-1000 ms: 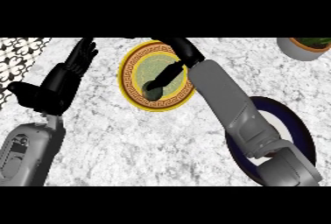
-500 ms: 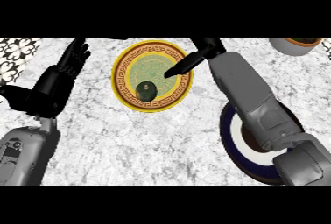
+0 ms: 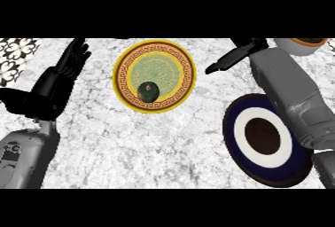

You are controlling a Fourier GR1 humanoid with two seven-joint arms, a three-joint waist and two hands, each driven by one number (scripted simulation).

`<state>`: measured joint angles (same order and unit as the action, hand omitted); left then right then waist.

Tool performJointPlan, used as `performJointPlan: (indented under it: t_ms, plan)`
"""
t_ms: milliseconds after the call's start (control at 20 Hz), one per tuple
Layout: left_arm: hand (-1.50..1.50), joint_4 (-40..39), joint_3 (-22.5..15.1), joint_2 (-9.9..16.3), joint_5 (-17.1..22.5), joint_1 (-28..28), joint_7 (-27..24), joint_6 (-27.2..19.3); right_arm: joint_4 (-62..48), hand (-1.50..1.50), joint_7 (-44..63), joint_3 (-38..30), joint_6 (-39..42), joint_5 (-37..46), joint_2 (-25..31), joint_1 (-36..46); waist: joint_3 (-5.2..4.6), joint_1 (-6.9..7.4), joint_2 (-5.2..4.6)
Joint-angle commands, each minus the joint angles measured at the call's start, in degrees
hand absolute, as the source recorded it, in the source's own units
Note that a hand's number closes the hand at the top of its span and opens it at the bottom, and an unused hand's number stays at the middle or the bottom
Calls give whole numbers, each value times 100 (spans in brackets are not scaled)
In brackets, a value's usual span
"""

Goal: Pick the squash from the plate and place it in the plate

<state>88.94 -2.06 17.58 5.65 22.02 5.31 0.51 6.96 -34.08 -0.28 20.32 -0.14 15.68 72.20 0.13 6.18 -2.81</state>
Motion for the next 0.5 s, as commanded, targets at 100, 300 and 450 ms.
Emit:
performJointPlan:
  t_ms: [100, 300, 450]
  plan:
    - [0, 100, 40, 16, 68, -13, 48, 60, -72, -150, -317, 57, 468, 128, 537, -53, 6, 51, -20]
    - [0, 41, 34, 16, 31, -38, -68, 89, -102, -150, -539, 95, 358, 209, 624, -133, 8, 140, -95]
    - [0, 42, 18, 35, 26, 1, -1, 119, -97, -150, -693, 123, 306, 276, 853, -175, 9, 80, -60]
